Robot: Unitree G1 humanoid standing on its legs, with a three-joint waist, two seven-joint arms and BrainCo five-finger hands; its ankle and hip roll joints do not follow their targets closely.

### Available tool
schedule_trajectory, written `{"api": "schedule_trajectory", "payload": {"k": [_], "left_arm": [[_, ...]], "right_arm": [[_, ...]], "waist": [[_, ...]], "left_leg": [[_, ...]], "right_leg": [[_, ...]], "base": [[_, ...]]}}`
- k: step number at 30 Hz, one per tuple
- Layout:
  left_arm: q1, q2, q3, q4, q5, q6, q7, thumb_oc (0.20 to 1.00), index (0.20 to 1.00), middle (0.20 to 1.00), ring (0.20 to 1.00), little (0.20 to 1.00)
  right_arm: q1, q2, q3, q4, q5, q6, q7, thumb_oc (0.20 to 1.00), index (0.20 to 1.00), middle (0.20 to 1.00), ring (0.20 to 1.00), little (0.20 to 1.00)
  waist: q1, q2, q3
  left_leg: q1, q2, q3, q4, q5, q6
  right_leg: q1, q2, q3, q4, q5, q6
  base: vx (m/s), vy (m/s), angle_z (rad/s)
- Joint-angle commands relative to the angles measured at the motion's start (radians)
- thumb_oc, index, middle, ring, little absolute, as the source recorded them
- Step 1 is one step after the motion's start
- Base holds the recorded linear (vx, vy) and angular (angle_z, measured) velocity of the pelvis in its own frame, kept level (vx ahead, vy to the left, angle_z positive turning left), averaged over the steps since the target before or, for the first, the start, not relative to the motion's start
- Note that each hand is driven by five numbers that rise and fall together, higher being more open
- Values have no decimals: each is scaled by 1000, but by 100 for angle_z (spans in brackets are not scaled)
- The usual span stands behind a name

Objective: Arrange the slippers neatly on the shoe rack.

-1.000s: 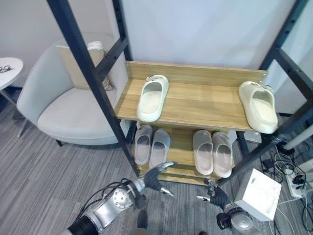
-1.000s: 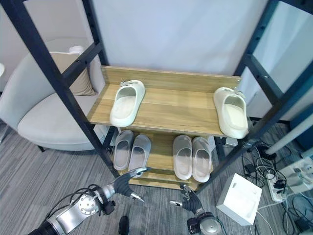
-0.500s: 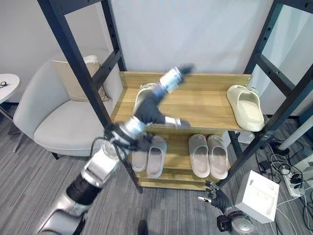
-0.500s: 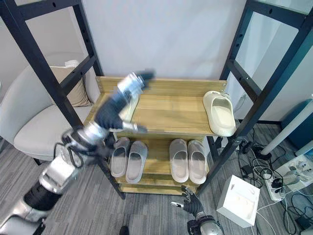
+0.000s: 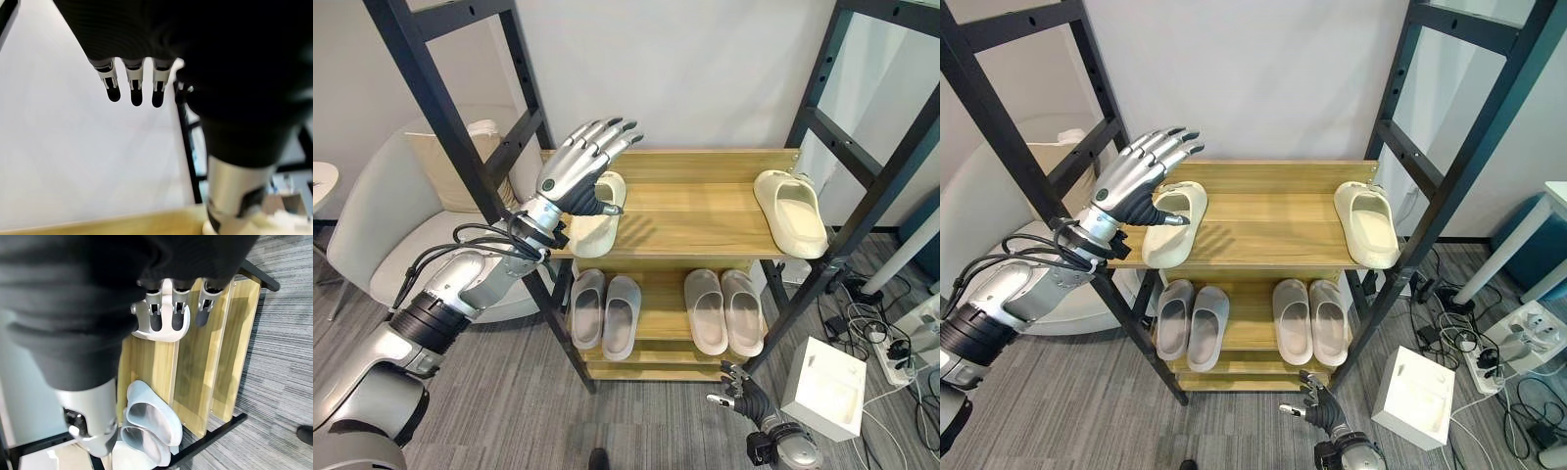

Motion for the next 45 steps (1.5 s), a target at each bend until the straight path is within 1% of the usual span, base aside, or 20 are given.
{"api": "schedule_trajectory", "payload": {"k": [1,7,11,13,16,17,20,22,24,25,29,36,42,45], "left_arm": [[-176,-19,36,159,79,90,70,1000,1000,1000,1000,1000],[-224,-70,24,316,108,174,84,1000,1000,1000,1000,1000],[-285,-73,8,442,93,216,97,1000,1000,1000,1000,1000],[-334,-59,-14,509,81,232,96,1000,1000,1000,1000,1000],[-367,-49,-36,553,80,239,99,1000,1000,1000,1000,1000],[-399,-38,-62,601,79,246,89,1000,1000,1000,1000,1000],[-438,-25,-85,644,72,252,80,1000,1000,1000,1000,1000],[-482,-10,-120,708,64,256,73,1000,1000,1000,1000,1000],[-499,2,-133,728,57,255,67,304,304,304,304,304],[-505,9,-139,735,53,254,61,200,200,200,200,200],[-505,6,-149,728,54,246,54,200,200,200,200,200],[-463,-46,-153,674,91,231,45,200,200,200,200,200],[-452,-91,-132,442,142,216,36,200,200,200,200,200],[-472,-123,-136,381,175,215,37,200,200,200,200,200]], "right_arm": [[-58,-22,21,-92,24,-67,2,1000,1000,1000,1000,1000],[-50,-26,17,-116,15,-67,-8,1000,1000,1000,1000,1000],[-32,-34,10,-135,15,-65,-10,1000,1000,1000,1000,1000],[-23,-42,5,-144,14,-67,-13,1000,1000,1000,1000,1000],[-15,-42,0,-153,17,-68,-12,1000,1000,1000,1000,1000],[-7,-49,-5,-159,16,-68,-10,1000,1000,1000,1000,1000],[1,-55,-12,-167,19,-67,-6,1000,1000,1000,1000,1000],[9,-61,-17,-174,20,-70,-6,1000,1000,1000,1000,1000],[15,-58,-22,-181,24,-69,-3,1000,1000,1000,1000,1000],[18,-59,-22,-184,26,-70,-2,1000,1000,1000,1000,1000],[18,-56,-19,-187,29,-71,0,1000,1000,1000,1000,1000],[11,-49,-7,-182,29,-74,-4,1000,1000,1000,1000,1000],[11,-41,-16,-180,28,-73,-8,1000,1000,1000,1000,1000],[8,-40,-17,-182,36,-70,-6,1000,1000,1000,1000,1000]], "waist": [[-15,-8,66],[-35,-15,77],[-50,-15,83],[-59,-14,87],[-65,-15,91],[-72,-13,92],[-78,-12,94],[-85,-13,95],[-87,-14,96],[-88,-15,96],[-87,-20,98],[-84,-26,99],[-76,-24,98],[-80,-19,95]], "left_leg": [[135,-46,9,0,-243,55],[135,-41,29,0,-247,56],[135,-37,45,0,-248,57],[133,-35,49,0,-248,57],[131,-34,53,0,-248,57],[130,-34,61,0,-248,57],[129,-34,68,0,-249,57],[128,-34,76,0,-250,58],[126,-33,79,0,-250,59],[126,-32,82,0,-250,59],[125,-32,88,0,-252,60],[129,-32,86,0,-256,62],[134,-33,73,0,-258,64],[134,-33,71,0,-257,63]], "right_leg": [[35,76,-27,2,-127,-20],[22,80,-6,2,-129,-22],[13,83,8,2,-129,-23],[7,86,14,2,-128,-22],[2,87,18,2,-127,-21],[-3,87,23,2,-125,-18],[-9,88,29,2,-124,-16],[-16,89,36,2,-121,-14],[-22,90,42,2,-119,-13],[-23,90,42,2,-119,-12],[-28,92,47,2,-119,-11],[-24,95,47,2,-124,-14],[-11,95,38,2,-131,-18],[-10,94,36,2,-134,-19]], "base": [[28,-10,-8],[31,-15,-11],[39,-19,-17],[28,-17,-2],[29,-7,-11],[45,4,-12],[39,5,-7],[38,4,-10],[29,2,-9],[25,-1,-8],[12,-2,-5],[0,0,0],[-11,-6,1],[-35,-20,2]]}}
